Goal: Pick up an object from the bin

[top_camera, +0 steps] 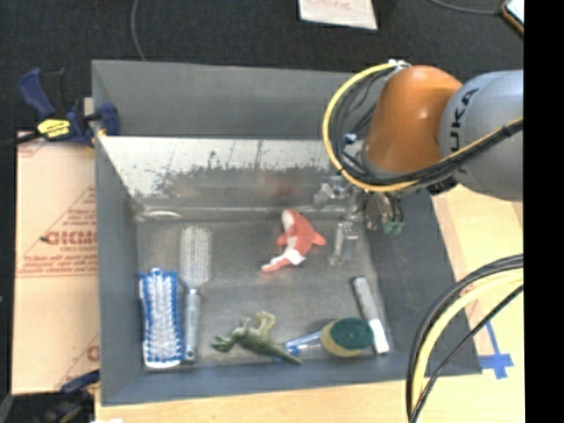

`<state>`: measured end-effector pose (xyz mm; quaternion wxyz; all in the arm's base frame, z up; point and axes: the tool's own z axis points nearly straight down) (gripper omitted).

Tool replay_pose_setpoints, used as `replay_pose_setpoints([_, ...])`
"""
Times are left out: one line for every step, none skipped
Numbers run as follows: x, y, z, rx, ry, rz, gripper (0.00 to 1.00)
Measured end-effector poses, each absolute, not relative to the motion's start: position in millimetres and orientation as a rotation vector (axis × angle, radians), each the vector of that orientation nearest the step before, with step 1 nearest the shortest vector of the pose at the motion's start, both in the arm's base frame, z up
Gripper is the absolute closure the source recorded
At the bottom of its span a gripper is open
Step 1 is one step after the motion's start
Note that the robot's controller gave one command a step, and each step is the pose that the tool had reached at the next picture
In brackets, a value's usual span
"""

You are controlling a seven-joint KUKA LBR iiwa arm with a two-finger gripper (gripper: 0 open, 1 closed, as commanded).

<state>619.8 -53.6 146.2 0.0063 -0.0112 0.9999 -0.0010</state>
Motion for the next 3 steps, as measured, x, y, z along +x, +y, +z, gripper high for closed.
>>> replay_pose_setpoints([619.1, -52.3, 135.6, 0.051, 3.122, -0.003, 0.0])
replay_pose_setpoints([612.3, -29.3, 124.3, 0.115, 3.123, -0.004, 0.0])
replay_pose_setpoints([617.1, -22.5, 113.7, -0.118, 3.121, -0.006, 0.0])
